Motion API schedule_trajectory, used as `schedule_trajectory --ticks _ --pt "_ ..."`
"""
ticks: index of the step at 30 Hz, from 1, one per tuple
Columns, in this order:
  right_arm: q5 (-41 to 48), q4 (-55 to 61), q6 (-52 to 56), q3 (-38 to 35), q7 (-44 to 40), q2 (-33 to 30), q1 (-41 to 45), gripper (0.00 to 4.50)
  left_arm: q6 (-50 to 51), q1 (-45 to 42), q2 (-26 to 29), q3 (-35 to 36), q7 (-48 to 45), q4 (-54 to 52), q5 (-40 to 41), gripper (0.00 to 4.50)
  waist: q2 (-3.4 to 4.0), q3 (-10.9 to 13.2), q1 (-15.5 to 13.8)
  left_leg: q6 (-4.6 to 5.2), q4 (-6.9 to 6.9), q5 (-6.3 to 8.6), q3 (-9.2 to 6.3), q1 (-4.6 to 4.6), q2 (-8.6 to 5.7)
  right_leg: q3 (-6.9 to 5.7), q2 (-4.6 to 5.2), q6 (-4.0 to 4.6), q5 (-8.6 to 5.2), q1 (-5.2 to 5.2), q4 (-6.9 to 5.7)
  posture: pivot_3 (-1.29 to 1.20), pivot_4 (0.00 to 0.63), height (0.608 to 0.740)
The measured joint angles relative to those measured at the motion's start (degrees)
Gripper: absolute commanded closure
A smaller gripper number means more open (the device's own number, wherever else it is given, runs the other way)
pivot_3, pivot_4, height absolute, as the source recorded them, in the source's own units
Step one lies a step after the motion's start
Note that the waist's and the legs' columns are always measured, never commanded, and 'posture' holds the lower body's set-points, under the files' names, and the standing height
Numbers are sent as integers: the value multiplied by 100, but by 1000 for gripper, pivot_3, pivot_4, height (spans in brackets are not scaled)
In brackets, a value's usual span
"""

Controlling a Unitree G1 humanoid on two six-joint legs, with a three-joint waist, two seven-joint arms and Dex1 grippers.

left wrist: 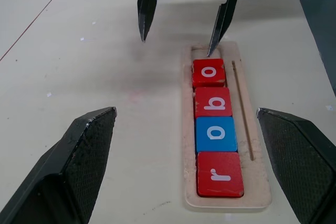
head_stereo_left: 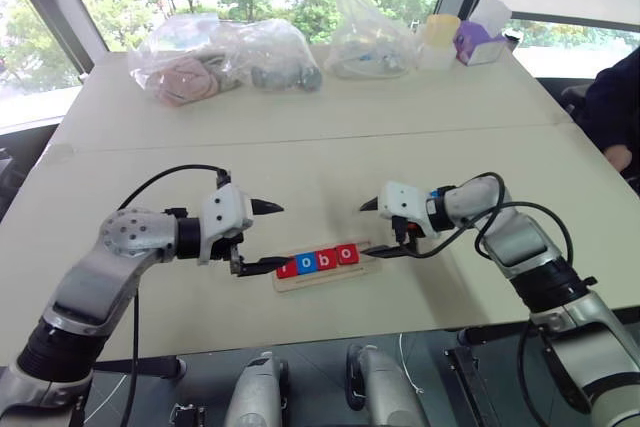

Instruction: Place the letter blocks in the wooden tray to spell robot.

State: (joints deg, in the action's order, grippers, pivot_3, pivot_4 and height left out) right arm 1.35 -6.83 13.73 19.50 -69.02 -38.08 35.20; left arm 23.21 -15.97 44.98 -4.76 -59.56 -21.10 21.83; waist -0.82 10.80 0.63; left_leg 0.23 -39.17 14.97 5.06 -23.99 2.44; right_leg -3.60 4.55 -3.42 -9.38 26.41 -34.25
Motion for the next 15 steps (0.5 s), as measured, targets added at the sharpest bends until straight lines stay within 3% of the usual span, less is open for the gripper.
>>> schedule_trajectory --ticks 15 --pt "-72 106 -66 16 16 129 -8 73 1 1 -3 0 19 0 0 0 0 0 -2 0 0 0 0 0 0 0 0 -1 0 0 0 0 150 740"
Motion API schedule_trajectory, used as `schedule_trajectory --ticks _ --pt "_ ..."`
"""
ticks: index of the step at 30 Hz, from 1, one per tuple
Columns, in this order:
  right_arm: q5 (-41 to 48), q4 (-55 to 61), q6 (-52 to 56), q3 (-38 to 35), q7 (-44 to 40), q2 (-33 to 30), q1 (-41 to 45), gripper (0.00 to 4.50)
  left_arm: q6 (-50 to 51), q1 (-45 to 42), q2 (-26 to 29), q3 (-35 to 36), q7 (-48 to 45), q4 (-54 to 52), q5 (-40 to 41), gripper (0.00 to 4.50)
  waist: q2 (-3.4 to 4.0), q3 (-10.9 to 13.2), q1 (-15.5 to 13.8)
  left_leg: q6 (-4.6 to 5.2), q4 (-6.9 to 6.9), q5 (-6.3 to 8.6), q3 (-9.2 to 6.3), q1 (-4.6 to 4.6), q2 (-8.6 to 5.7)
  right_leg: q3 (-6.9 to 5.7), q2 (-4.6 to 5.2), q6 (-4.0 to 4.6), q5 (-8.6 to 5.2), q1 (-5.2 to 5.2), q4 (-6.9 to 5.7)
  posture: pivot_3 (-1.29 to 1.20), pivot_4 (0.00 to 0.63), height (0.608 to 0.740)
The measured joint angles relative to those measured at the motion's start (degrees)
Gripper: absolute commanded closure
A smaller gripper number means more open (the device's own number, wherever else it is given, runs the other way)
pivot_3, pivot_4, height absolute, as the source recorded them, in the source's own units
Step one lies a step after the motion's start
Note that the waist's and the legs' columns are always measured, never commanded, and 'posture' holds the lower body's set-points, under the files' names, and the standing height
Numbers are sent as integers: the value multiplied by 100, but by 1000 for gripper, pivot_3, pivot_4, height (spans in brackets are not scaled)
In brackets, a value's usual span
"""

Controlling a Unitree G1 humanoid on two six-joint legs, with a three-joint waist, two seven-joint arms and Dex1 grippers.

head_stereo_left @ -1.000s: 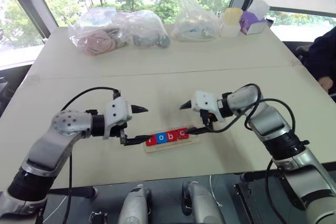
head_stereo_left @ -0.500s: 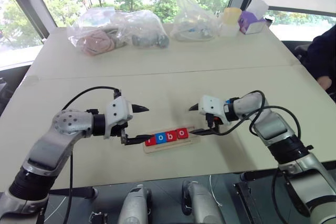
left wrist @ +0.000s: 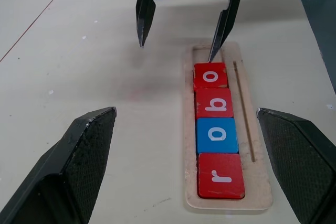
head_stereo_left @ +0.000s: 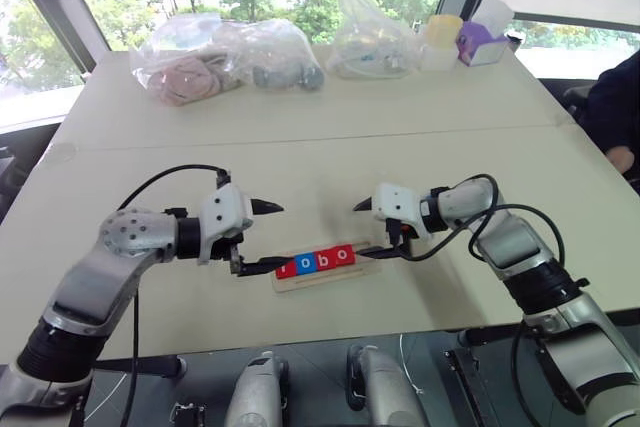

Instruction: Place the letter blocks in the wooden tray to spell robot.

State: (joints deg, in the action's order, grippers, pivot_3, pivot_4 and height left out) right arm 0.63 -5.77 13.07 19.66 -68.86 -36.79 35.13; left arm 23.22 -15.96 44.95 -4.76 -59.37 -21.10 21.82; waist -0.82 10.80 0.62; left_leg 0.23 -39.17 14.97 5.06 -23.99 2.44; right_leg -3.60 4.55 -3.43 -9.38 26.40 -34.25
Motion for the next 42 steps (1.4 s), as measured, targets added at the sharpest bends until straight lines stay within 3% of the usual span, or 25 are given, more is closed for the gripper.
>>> schedule_trajectory --ticks 5,10,16,20,27,35,38,42 --pt "-44 146 72 -146 -75 -516 44 73 4 1 -5 0 31 -1 0 0 1 0 -12 0 0 0 1 -1 -1 1 3 -1 -1 0 2 0 150 740" --pt "147 247 696 -1029 578 -575 107 73 3 2 -15 -1 61 -1 0 0 0 0 0 0 0 0 0 0 1 0 0 4 2 1 0 0 150 740" --pt "-94 261 1776 -1982 2744 49 -108 73 -4 0 -65 -10 83 1 -6 0 0 -1 -14 0 0 0 0 -4 0 0 1 10 6 2 0 0 150 740" --pt "-154 571 2672 -2224 3583 457 -667 73 -13 -32 -70 -32 75 28 -12 0 1 -1 -12 0 0 0 0 -11 -2 1 3 9 6 6 2 0 150 740" --pt "-20 902 3282 -2507 4128 662 -1301 73 -129 -80 -78 -90 4 77 -44 0 1 -1 3 0 0 0 -4 -7 -2 1 0 -4 -2 4 0 0 150 740" --pt "292 866 3273 -2696 4301 828 -1393 73 -172 -169 -98 -123 -41 167 -117 0 0 -6 7 0 0 0 -7 0 -1 2 0 -10 -6 -4 1 0 150 740" --pt "326 866 3266 -2689 4360 907 -1393 827 -176 -171 -117 -123 -42 201 -134 0 0 -7 24 0 0 0 -11 2 1 2 -2 -10 -6 -4 0 0 150 740" --pt "450 917 3329 -2640 4389 1095 -1394 2744 -177 -171 -128 -123 -39 201 -141 0 -1 -8 27 0 0 0 -17 8 2 2 -3 -8 -5 -6 0 0 150 740"
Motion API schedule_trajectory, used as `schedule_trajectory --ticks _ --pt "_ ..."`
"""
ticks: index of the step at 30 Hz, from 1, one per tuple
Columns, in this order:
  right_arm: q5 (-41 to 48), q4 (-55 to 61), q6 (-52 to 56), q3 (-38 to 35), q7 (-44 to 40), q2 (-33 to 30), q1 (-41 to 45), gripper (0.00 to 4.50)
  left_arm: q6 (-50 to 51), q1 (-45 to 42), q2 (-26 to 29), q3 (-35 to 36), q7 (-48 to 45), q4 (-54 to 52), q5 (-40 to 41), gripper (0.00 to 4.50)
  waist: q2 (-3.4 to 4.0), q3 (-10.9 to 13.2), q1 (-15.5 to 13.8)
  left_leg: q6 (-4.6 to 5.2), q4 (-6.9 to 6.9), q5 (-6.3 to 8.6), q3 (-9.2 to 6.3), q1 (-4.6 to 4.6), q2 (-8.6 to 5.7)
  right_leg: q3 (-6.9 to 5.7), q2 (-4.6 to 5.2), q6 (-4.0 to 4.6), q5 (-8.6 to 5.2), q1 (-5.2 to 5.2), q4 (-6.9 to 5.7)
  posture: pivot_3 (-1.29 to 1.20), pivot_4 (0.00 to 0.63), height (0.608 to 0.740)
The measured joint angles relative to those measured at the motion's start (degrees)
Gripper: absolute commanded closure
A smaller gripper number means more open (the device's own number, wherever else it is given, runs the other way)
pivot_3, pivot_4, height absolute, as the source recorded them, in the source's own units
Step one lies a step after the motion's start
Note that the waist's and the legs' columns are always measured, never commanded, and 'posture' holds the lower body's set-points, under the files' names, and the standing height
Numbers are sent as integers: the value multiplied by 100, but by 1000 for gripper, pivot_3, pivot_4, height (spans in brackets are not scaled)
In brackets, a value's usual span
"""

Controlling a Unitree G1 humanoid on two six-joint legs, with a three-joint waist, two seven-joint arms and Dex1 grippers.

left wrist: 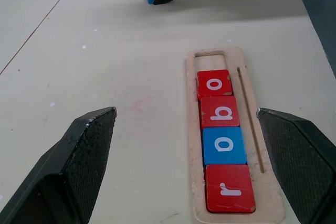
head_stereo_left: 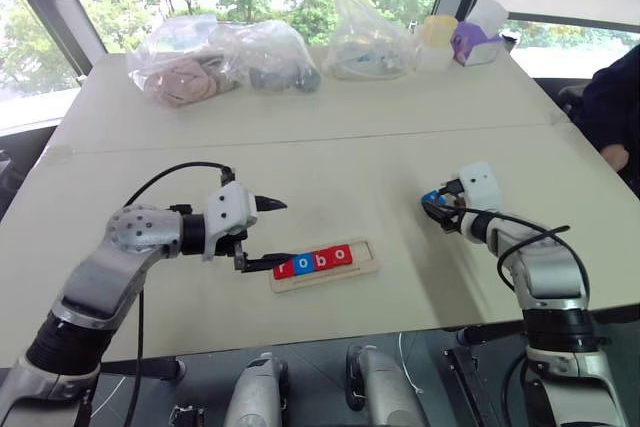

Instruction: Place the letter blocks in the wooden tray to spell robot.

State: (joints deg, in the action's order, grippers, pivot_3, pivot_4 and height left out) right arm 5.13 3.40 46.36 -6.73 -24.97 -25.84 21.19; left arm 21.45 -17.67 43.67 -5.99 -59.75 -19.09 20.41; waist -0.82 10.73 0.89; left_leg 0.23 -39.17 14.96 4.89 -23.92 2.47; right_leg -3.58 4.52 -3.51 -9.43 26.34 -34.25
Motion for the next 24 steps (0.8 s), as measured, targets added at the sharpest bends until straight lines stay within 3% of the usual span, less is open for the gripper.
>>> schedule_trajectory --ticks 1,2,8,14,20,24 --pt "24 69 50 22 21 34 -4 3301 0 0 -7 0 2 0 -2 0 1 0 -1 0 0 0 -1 0 1 1 0 1 0 0 0 0 150 740" --pt "47 151 150 35 48 63 -15 3332 0 0 -15 0 5 0 -4 0 1 0 -3 0 0 0 -2 0 1 1 1 1 0 0 -1 0 150 740" --pt "275 1241 1185 -12 314 310 -374 3332 0 2 -42 0 16 -4 -46 0 3 -1 -22 0 9 0 -5 -6 3 0 0 2 -1 8 1 0 150 740" --pt "532 3315 2709 15 684 557 -1338 3332 1 170 -51 7 25 -18 -54 0 4 -2 -28 -1 6 1 -10 -17 14 -1 5 -2 -4 11 7 0 150 740" --pt "596 4114 3605 9 1002 896 -1533 3332 -54 161 -115 5 34 -19 -82 0 5 -2 -23 -3 3 2 -10 -15 21 -3 5 -1 -3 12 10 0 150 740" --pt "646 4181 3740 24 1084 947 -1523 1405 -82 111 -142 2 21 5 -110 0 5 -3 -21 -3 8 2 -10 -18 21 -4 5 0 -3 15 12 0 150 740"
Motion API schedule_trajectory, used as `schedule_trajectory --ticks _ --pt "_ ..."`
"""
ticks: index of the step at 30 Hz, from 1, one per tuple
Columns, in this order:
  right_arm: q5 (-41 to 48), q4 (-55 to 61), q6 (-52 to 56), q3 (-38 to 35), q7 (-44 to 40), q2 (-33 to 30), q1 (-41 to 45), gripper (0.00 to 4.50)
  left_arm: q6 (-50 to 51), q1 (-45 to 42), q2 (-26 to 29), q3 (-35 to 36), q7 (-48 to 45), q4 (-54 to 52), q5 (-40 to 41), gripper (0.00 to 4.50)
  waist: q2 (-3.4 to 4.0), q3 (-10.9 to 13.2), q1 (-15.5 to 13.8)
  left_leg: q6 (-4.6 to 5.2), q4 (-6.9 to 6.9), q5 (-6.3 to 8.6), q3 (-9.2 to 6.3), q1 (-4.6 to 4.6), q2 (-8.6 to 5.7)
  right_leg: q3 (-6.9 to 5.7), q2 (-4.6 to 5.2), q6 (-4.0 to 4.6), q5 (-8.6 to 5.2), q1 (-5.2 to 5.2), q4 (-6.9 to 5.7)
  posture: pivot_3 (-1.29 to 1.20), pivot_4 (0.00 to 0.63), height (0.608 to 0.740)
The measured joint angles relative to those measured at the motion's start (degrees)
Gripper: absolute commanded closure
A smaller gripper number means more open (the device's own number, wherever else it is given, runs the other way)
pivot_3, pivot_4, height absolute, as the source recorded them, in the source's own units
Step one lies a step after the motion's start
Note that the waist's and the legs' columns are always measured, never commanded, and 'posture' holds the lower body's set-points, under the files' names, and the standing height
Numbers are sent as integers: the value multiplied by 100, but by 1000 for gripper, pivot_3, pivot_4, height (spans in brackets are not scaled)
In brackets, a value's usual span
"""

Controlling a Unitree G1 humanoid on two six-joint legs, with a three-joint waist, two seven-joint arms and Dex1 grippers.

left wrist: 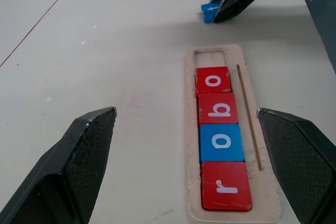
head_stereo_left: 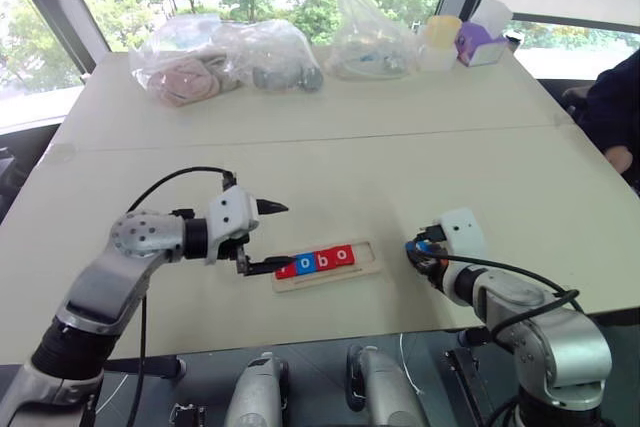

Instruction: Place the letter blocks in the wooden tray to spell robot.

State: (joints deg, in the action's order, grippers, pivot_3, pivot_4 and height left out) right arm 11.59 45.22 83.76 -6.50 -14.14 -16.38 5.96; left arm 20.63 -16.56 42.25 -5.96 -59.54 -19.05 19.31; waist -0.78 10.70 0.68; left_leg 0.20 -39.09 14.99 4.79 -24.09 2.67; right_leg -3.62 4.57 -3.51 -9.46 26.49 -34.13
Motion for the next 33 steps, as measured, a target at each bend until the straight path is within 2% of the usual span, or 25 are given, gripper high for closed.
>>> schedule_trajectory --ticks 1,3,8,11,14,19,23,27,33 --pt "34 13 5 8 -17 1 2 941 -7 -3 -9 -1 -2 7 -3 0 0 0 1 0 0 0 0 -2 0 0 0 0 0 0 1 0 150 740" --pt "177 5 -41 23 -228 -214 12 941 -16 -14 -17 -2 -7 37 -5 0 2 1 -2 0 -1 0 1 -6 -2 1 1 0 0 2 2 0 150 740" --pt "613 -104 -1078 38 -1513 -1881 56 941 -21 -56 -26 -6 -12 95 -11 0 -1 5 -3 1 -3 0 -2 -10 -7 -1 5 -2 -1 2 12 0 150 740" --pt "630 -675 -2994 185 -2993 -3284 -231 941 -50 -136 -51 -9 -20 107 -13 0 2 9 -10 1 0 0 -9 -11 -25 -3 3 -6 -4 -2 14 0 150 740" --pt "418 -1540 -4489 387 -3907 -3838 -201 941 -106 -181 -73 -22 -26 170 -16 0 -5 11 8 2 0 0 -8 -11 -24 -4 0 -6 -4 -1 14 0 150 740" --pt "14 -3293 -6264 1050 -4939 -3931 530 941 -125 -225 -116 -81 -18 212 -32 0 -6 13 1 3 -5 -1 -4 -7 -25 -2 -1 -5 -4 -1 7 0 150 740" --pt "-186 -4171 -6939 1383 -5425 -3853 1136 941 -123 -218 -114 -122 -5 210 -53 0 -8 14 -10 3 -5 -1 -2 -8 -26 -1 -1 -5 -2 -1 5 0 150 740" --pt "-364 -4801 -7339 1630 -5727 -3804 1538 941 -121 -200 -93 -119 0 196 -57 0 -8 14 -24 3 -6 -1 8 -9 -27 -2 -1 -5 -2 -2 4 0 150 740" --pt "-399 -5156 -7508 1768 -6086 -3647 1658 941 -113 -168 -21 -107 63 159 -57 0 -8 14 -24 4 -7 -2 11 -7 -26 -1 -1 -5 -1 -3 1 0 150 740"
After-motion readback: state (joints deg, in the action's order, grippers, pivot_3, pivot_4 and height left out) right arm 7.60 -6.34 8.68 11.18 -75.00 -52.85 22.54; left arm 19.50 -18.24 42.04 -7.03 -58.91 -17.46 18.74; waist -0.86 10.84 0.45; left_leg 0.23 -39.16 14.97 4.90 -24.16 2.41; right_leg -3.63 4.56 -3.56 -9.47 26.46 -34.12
